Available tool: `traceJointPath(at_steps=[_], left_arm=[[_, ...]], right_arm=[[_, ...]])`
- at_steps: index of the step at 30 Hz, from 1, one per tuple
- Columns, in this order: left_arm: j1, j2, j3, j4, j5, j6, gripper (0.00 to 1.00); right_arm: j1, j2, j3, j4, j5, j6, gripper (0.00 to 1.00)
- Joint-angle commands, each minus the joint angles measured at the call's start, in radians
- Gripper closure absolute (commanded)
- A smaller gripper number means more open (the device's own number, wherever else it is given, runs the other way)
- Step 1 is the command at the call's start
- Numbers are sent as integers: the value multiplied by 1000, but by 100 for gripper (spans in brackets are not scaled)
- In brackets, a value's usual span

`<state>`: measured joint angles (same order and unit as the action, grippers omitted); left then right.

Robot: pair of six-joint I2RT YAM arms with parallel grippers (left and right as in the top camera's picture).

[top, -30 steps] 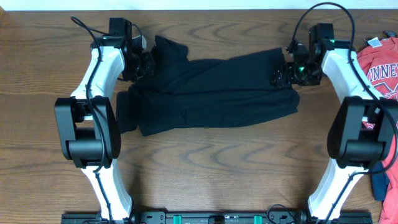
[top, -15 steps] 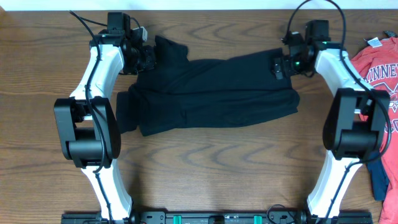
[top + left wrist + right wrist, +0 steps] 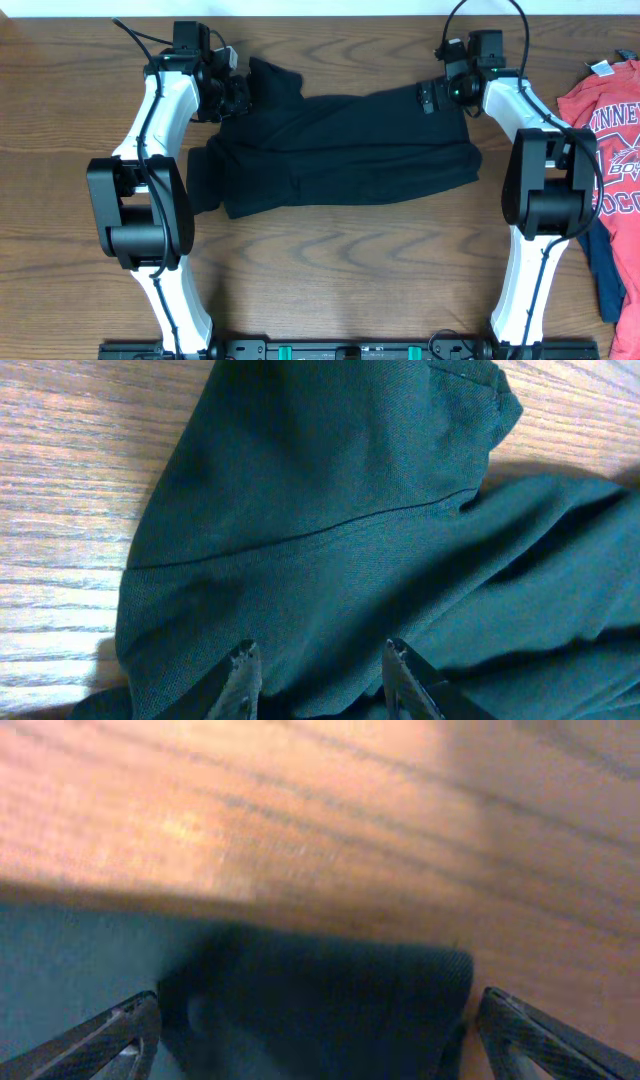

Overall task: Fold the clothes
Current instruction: 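Grasp the black shirt's back corners with left and right grippers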

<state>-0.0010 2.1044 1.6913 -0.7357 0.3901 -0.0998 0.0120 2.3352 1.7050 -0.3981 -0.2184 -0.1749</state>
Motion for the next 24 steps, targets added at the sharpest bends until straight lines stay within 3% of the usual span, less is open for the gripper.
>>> traceJointPath(at_steps=[1,4,9,13,14,18,19,24], left_arm=[[0,-2,23,-3,7,13,58],[0,-2,23,-3,6,13,58],[1,-1,23,12,-38,-13,58],[0,0,23,18,-43,-29,59],[0,0,23,18,-43,-29,59],[1,0,21,15,-44,-33,59],[1,0,21,17,-44,-34,59],[1,29,21,61,-88,-92,62]], right_arm=[[-16,100,-25,-20,-53,100,1],[-20,100,-9,-22,-98,100,4],[-11,100,-3,-25,-151,100,32],[9,100,-3,-25,-156,100,31],[14,100,-3,-25,-156,99,37],[25,100,-3,-17,-145,99,82],[25,100,-3,-19,-145,101,89],[14,100,-3,-53,-145,107,94]])
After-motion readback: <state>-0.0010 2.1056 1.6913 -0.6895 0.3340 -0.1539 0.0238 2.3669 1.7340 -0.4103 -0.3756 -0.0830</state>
